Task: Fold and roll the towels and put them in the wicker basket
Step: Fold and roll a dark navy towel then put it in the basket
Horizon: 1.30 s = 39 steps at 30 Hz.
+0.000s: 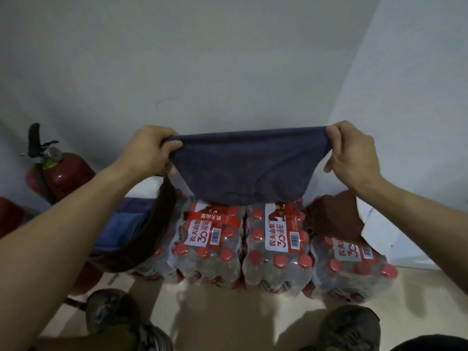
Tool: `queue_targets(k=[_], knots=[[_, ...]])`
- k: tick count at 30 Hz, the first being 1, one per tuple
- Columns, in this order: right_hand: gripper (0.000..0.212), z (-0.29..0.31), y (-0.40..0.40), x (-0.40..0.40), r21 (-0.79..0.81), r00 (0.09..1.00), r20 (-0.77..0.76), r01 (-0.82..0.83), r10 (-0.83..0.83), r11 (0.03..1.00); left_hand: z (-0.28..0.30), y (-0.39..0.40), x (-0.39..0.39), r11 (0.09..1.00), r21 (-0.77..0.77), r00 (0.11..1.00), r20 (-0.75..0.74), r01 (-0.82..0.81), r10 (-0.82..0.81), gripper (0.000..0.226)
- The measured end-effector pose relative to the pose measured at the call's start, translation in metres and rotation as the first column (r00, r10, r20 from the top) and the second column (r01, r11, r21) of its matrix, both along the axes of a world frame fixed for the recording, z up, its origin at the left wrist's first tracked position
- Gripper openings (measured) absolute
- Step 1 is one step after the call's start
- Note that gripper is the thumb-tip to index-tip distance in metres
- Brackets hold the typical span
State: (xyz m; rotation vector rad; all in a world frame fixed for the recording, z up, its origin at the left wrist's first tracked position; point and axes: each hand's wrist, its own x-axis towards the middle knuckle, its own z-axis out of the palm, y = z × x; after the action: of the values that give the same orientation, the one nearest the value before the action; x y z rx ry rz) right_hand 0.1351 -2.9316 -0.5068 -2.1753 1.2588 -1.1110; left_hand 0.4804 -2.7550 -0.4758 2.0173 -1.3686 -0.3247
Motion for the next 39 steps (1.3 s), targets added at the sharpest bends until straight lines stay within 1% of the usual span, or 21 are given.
queue_targets(k=[2, 4, 6, 8, 10, 12, 15, 17, 19, 20, 23, 26, 28, 29, 31, 32, 34, 35, 36, 38, 39], knots=[[0.032, 0.013, -0.004, 0.005, 0.066, 0.988, 0.155, -0.033, 0.023, 0.997, 0.014, -0.008, 0.002, 0.998, -0.059, 0.991, -0.136, 0.011, -0.019, 0.017], [0.03, 0.026, -0.004, 0.007, 0.135, 0.948, 0.315, -0.094, 0.047, 0.986, 0.028, -0.014, 0.001, 0.993, -0.118, 0.975, -0.223, -0.004, -0.023, 0.014], [0.029, 0.035, -0.005, 0.008, 0.13, 0.914, 0.403, -0.103, 0.042, 0.986, 0.039, -0.019, 0.001, 0.985, -0.169, 0.97, -0.243, -0.03, -0.012, 0.013], [0.031, 0.041, -0.007, 0.006, 0.122, 0.895, 0.445, -0.044, -0.015, 0.992, 0.046, -0.021, 0.0, 0.971, -0.231, 0.973, -0.233, -0.06, 0.005, 0.014], [0.033, 0.046, -0.011, 0.004, 0.133, 0.878, 0.473, 0.011, -0.074, 0.991, 0.047, -0.022, -0.002, 0.961, -0.268, 0.968, -0.252, -0.065, -0.005, 0.016], [0.032, 0.048, -0.013, -0.001, 0.143, 0.885, 0.457, 0.024, -0.087, 0.989, 0.042, -0.022, -0.003, 0.961, -0.27, 0.96, -0.28, -0.053, -0.025, 0.017], [0.035, 0.045, -0.018, -0.005, 0.158, 0.939, 0.334, 0.028, -0.08, 0.987, 0.03, -0.021, -0.003, 0.968, -0.244, 0.957, -0.289, -0.054, -0.019, 0.019], [0.041, 0.042, -0.021, -0.002, 0.213, 0.956, 0.283, 0.013, -0.075, 0.977, 0.02, -0.021, -0.005, 0.968, -0.23, 0.93, -0.366, -0.104, 0.013, 0.02], [0.043, 0.039, -0.021, 0.003, 0.298, 0.94, 0.339, -0.067, -0.039, 0.952, 0.014, -0.023, -0.009, 0.957, -0.246, 0.895, -0.445, -0.156, 0.032, 0.022], [0.044, 0.038, -0.02, 0.005, 0.321, 0.932, 0.361, -0.099, -0.025, 0.942, 0.012, -0.024, -0.01, 0.952, -0.256, 0.892, -0.45, -0.166, 0.035, 0.023], [0.044, 0.038, -0.017, 0.006, 0.295, 0.941, 0.336, -0.072, -0.033, 0.953, 0.013, -0.021, -0.008, 0.957, -0.262, 0.93, -0.366, -0.127, 0.023, 0.021], [0.04, 0.035, -0.009, 0.0, 0.191, 0.946, 0.321, -0.016, -0.047, 0.981, 0.01, -0.006, -0.004, 0.972, -0.233, 0.974, -0.228, -0.044, -0.01, 0.018], [0.035, 0.028, 0.003, -0.006, 0.122, 0.958, 0.281, 0.014, -0.048, 0.992, 0.005, 0.009, -0.002, 0.978, -0.209, 0.994, -0.098, 0.02, -0.041, 0.016], [0.035, 0.022, 0.009, -0.01, 0.123, 0.961, 0.275, -0.004, -0.03, 0.992, 0.001, 0.017, -0.001, 0.981, -0.187, 0.998, -0.03, 0.057, -0.064, 0.016], [0.036, 0.004, 0.025, -0.019, 0.192, 0.964, 0.259, -0.106, 0.053, 0.976, -0.009, 0.035, 0.003, 0.987, -0.097, 0.992, 0.028, 0.129, -0.127, 0.014], [0.036, -0.008, 0.034, -0.024, 0.215, 0.974, 0.201, -0.15, 0.106, 0.965, -0.016, 0.045, 0.005, 0.985, -0.029, 0.985, 0.04, 0.168, -0.166, 0.014], [0.037, -0.034, 0.052, -0.039, 0.25, 0.976, -0.051, -0.194, 0.213, 0.949, -0.032, 0.065, 0.006, 0.955, 0.147, 0.961, 0.061, 0.258, -0.269, 0.015], [0.039, -0.049, 0.062, -0.045, 0.303, 0.948, -0.152, -0.225, 0.281, 0.926, -0.042, 0.075, 0.006, 0.922, 0.246, 0.946, 0.05, 0.298, -0.319, 0.015], [0.041, -0.064, 0.072, -0.051, 0.389, 0.91, -0.199, -0.268, 0.364, 0.882, -0.053, 0.084, 0.006, 0.879, 0.341, 0.931, 0.028, 0.334, -0.365, 0.014], [0.044, -0.09, 0.091, -0.061, 0.549, 0.833, -0.221, -0.324, 0.508, 0.771, -0.076, 0.098, 0.003, 0.778, 0.485, 0.896, -0.028, 0.4, -0.443, 0.013], [0.043, -0.1, 0.099, -0.065, 0.614, 0.792, -0.237, -0.326, 0.562, 0.719, -0.087, 0.103, 0.001, 0.735, 0.525, 0.883, -0.071, 0.429, -0.465, 0.015]])
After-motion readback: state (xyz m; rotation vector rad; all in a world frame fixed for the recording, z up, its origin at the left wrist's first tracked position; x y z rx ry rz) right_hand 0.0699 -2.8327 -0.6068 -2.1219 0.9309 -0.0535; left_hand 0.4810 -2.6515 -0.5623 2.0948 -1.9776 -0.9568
